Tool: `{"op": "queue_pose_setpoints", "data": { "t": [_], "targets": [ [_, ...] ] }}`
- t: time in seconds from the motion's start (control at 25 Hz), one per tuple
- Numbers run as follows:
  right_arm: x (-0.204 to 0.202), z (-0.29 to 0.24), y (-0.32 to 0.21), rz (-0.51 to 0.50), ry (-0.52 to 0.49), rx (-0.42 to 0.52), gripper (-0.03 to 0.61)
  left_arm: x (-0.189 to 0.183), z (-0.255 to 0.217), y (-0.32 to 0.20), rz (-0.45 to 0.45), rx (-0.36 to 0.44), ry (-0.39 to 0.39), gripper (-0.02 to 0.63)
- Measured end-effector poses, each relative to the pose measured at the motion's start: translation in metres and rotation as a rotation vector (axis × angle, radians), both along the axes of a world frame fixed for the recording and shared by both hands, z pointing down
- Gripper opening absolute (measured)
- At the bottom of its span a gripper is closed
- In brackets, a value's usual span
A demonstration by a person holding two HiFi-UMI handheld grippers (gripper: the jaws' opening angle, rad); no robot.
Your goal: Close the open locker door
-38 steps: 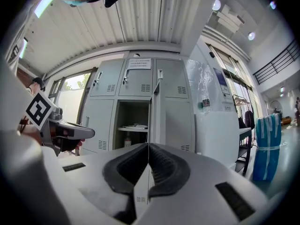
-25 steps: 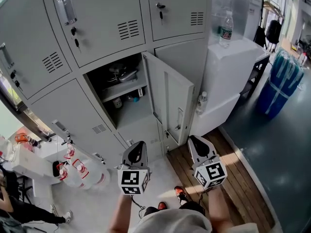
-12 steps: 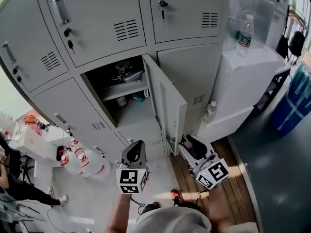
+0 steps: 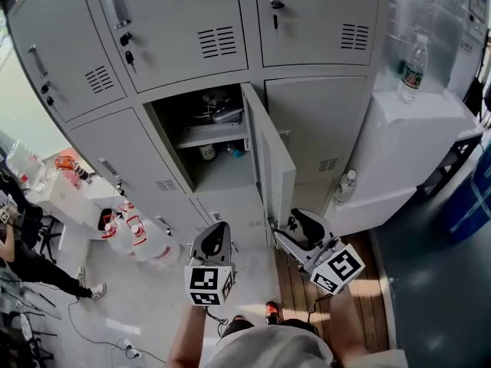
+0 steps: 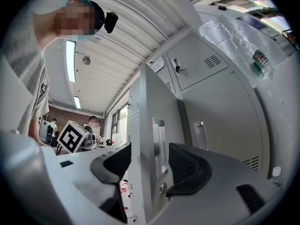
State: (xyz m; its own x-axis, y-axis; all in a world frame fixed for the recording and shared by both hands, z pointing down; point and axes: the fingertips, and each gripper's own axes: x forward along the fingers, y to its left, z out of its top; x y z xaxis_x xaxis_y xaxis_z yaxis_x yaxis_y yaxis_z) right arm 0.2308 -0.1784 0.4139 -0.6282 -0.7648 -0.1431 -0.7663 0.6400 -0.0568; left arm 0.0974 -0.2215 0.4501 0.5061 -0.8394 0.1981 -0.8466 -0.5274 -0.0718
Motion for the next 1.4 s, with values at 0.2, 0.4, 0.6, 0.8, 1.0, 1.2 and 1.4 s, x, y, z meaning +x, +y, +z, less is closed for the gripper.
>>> {"op": "queue_pose_setpoints", "data": {
  "t": [0.2,0.4,0.6,0.8,1.0,1.2,1.4],
  "targets": [
    [-0.008,-0.005,-0.004,-0.052,-0.008,0.02,0.238,-0.012,-0.002,0.001,-0.055,0.005,-0.005,0.021],
    [-0.009,-0.007,-0.006,-0.059,0.003,0.026,0.2,-0.023,-0.002,0.005,-0.093,-0.001,-0.003,0.021],
    [-0.016,-0.007,-0.007,-0.064,0.031,0.034,0.152,-0.029,-0.003,0.01,-0.113,0.007,-0.003,0.021],
    [-0.029,-0.007,-0.007,-0.084,0.03,0.04,0.152,-0.041,-0.005,0.014,-0.142,0.016,-0.008,0.021],
    [-0.041,-0.008,-0.008,-0.095,0.037,0.048,0.15,-0.057,-0.006,0.016,-0.175,0.02,-0.013,0.021],
    [-0.062,-0.008,-0.011,-0.127,0.049,0.048,0.144,-0.07,-0.003,0.021,-0.21,0.019,-0.005,0.021],
    [-0.085,-0.008,-0.018,-0.158,0.048,0.041,0.132,-0.089,-0.007,0.021,-0.257,0.033,0.004,0.021]
  ]
}}
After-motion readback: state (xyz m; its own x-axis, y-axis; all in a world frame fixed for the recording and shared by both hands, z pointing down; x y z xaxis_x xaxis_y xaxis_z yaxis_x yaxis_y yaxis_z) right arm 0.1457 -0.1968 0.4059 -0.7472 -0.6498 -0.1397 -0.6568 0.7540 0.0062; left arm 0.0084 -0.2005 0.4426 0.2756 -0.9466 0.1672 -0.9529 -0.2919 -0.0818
